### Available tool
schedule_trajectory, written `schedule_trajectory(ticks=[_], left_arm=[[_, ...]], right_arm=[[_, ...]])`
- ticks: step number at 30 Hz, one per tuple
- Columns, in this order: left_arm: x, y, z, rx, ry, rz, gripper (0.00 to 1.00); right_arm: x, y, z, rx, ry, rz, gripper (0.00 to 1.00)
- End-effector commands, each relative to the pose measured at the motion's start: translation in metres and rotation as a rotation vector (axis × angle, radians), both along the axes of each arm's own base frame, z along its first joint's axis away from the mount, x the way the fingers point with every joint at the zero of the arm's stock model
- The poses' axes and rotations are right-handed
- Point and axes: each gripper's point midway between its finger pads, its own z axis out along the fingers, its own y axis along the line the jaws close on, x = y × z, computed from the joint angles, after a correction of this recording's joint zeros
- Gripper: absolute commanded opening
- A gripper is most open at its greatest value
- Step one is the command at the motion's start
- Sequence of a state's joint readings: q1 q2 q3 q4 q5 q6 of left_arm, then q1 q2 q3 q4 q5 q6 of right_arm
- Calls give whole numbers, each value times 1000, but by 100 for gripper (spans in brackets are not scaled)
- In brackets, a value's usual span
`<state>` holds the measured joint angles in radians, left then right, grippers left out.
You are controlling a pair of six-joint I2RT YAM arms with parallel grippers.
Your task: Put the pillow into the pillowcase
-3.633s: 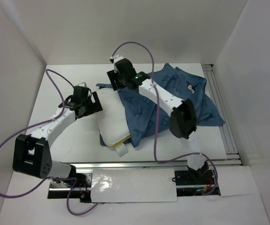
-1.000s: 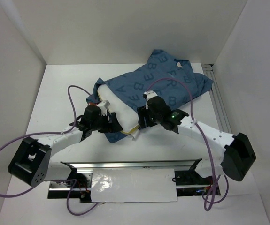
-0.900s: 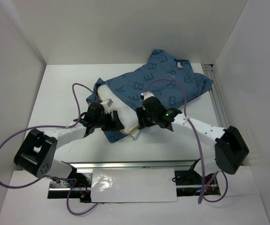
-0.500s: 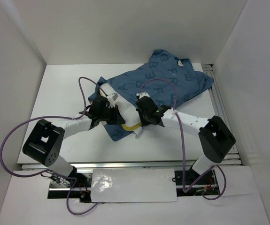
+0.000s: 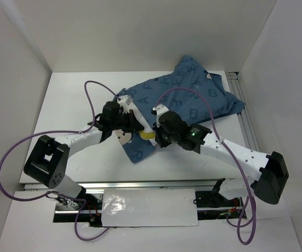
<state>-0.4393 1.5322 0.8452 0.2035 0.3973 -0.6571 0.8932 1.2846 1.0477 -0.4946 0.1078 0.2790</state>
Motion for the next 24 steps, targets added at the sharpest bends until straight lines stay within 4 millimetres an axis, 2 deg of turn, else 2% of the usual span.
schedule_trajectory(ticks=[1,4,6,7,8,9,10,12,13,14,16,17,18,19,20,21,22,23,24], left_arm=[[35,-8,45,-79,-154,74,0],[34,-5,41,-46,-150,94,0],[32,-4,38,-33,-147,89,0],[25,-8,33,-28,-141,58,0],[21,-7,25,-19,-125,57,0],[13,-10,18,-16,-106,35,6],[11,-11,18,-23,-103,20,6],[8,-15,15,-20,-94,11,23],[3,-18,5,-4,-65,-3,28],[0,-21,-1,12,-50,-19,33],[-9,-15,-14,51,11,-12,41],[-11,-14,-15,61,15,-17,41],[-18,-6,-22,93,49,-1,42],[-17,1,-19,103,50,21,44],[-18,10,-21,135,50,61,50],[-21,18,-8,144,25,91,52],[-28,29,-9,180,56,125,54],[-23,49,-8,236,44,210,58],[-26,57,-5,251,56,248,69]], right_arm=[[-36,13,7,73,88,94,0],[-47,8,-6,38,144,114,0],[-53,0,-30,-21,193,108,0],[-53,-4,-40,-51,213,90,0],[-52,-5,-43,-62,214,83,0],[-55,-9,-58,-96,241,80,3],[-55,-10,-58,-103,235,90,3],[-56,-12,-68,-138,255,96,8],[-55,-13,-68,-143,249,90,11],[-54,-12,-68,-154,251,96,17],[-52,-8,-60,-143,241,119,31],[-51,-7,-56,-143,234,126,41],[-51,-2,-43,-130,208,147,52],[-50,-1,-38,-124,203,148,70],[-47,2,-26,-103,175,158,77],[-42,1,-17,-102,145,138,92],[-35,5,-1,-82,114,128,100],[-30,7,8,-76,83,124,100],[-18,3,17,-87,35,79,100]])
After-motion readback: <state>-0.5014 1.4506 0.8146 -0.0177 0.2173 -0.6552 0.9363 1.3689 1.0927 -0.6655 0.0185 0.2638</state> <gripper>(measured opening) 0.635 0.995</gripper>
